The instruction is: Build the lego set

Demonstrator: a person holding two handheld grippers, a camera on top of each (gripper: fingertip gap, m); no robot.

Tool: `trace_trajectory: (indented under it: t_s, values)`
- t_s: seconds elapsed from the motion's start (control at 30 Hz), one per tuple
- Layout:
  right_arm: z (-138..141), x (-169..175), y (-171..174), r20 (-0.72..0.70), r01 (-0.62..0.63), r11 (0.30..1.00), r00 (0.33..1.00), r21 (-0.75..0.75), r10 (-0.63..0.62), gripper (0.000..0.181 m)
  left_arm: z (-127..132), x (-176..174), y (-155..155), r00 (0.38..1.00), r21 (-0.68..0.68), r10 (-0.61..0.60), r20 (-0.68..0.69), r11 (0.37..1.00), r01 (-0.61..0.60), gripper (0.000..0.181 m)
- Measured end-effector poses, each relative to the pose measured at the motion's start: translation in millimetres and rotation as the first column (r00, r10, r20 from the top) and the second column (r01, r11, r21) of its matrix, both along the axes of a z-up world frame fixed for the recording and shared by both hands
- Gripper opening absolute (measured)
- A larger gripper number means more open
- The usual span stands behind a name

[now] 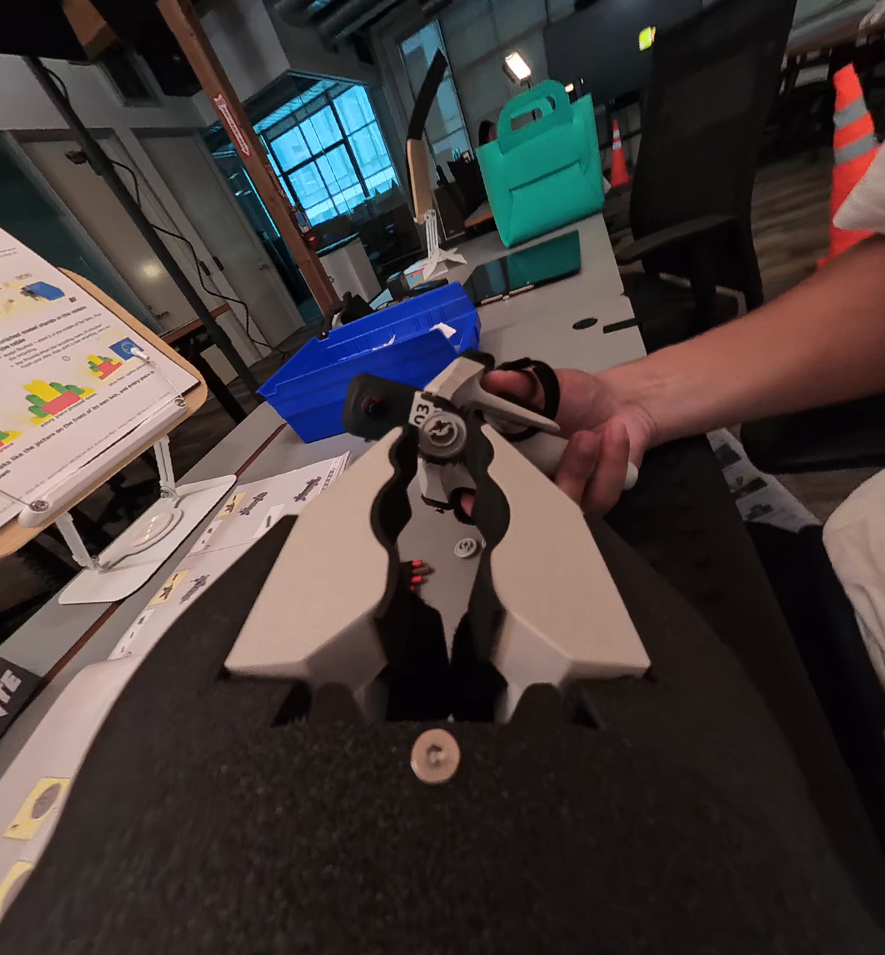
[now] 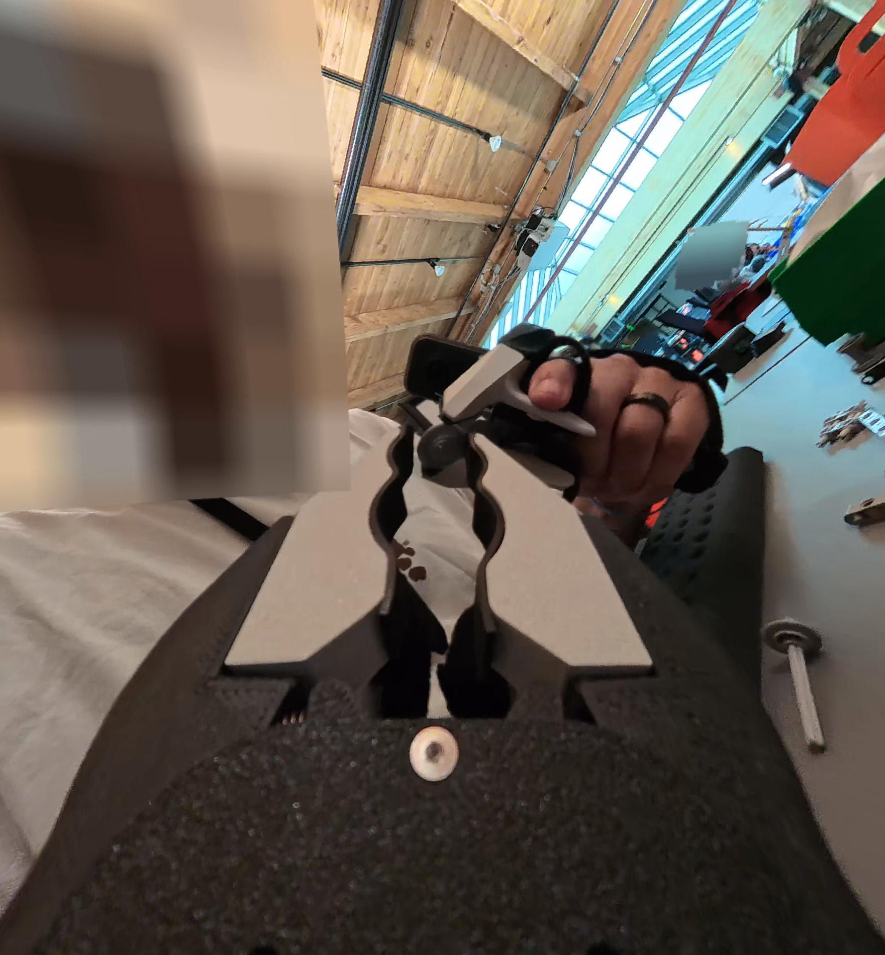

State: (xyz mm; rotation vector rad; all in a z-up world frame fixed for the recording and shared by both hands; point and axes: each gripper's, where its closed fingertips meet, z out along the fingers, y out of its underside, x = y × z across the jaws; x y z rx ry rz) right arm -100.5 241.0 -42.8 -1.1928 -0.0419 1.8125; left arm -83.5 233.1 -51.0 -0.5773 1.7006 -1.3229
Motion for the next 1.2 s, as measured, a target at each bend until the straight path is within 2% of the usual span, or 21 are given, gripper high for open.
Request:
trace_trajectory:
  t_s: [0.17,0.37,0.53,0.63,0.8,0.97,1.1,1.2]
  values:
    - [0,-1,-4,-0.045,-0.072,0.997,0.997,-0.028,0.070,0.018,1,-2,-3,1.000,0.097,0.001,0.022,0.995,-0.003,0.017]
    - [4,-4,-11,-0.129,-0.153,0.988,0.980,-0.019,0.150,0.023,6,-6,-6,0.999,0.044,-0.025,0.042,0.999,0.024,0.018]
    - [5,-10,-15,-0.157,-0.229,0.973,0.962,-0.022,0.223,0.017,6,-8,-12,0.996,0.042,-0.061,0.060,0.997,0.058,0.017]
    - [4,-13,-17,-0.133,-0.232,0.973,0.965,-0.020,0.227,0.017,4,-10,-14,0.994,0.054,-0.087,0.067,0.995,0.083,0.017]
    - [-1,-12,-12,-0.019,-0.135,0.991,0.991,-0.018,0.135,0.017,1,-9,-10,0.997,0.076,-0.066,0.043,0.995,0.062,0.017]
    - [-17,-7,-2,0.229,0.023,0.999,0.973,-0.032,-0.015,0.017,-10,-5,-5,0.999,0.087,-0.020,-0.039,0.996,0.024,0.018]
    - [-33,1,1,0.427,0.142,0.990,0.897,-0.022,-0.119,0.017,-21,-15,7,0.982,-0.031,-0.060,-0.181,0.998,0.055,0.024]
    - [-45,11,-2,0.575,0.251,0.967,0.787,0.033,-0.224,0.017,-58,-26,28,0.907,-0.055,-0.076,-0.413,0.997,0.059,0.022]
